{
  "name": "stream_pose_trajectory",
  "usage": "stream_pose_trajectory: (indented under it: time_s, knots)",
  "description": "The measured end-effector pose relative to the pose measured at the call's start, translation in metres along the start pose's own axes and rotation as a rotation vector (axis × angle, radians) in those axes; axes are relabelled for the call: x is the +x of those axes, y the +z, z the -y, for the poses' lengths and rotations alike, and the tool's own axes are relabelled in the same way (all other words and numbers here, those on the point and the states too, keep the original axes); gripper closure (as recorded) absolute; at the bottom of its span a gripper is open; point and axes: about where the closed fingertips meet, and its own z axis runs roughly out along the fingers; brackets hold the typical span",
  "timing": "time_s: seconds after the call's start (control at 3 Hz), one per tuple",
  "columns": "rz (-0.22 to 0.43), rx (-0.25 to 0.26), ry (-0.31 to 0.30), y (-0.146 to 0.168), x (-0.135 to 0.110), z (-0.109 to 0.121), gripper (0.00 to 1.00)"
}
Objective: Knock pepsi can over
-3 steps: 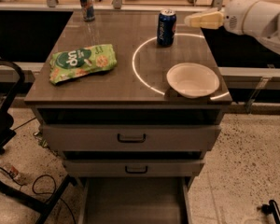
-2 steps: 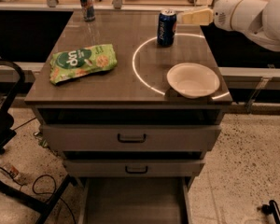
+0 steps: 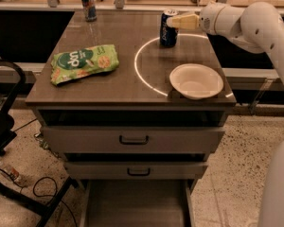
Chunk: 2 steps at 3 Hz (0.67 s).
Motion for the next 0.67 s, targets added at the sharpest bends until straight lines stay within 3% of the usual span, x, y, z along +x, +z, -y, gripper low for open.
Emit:
stream_pose_trajectory:
  time_s: [0.67]
  knots:
    - [0.027,-0.078,0.073,0.019,0.021,-0.032,0.00]
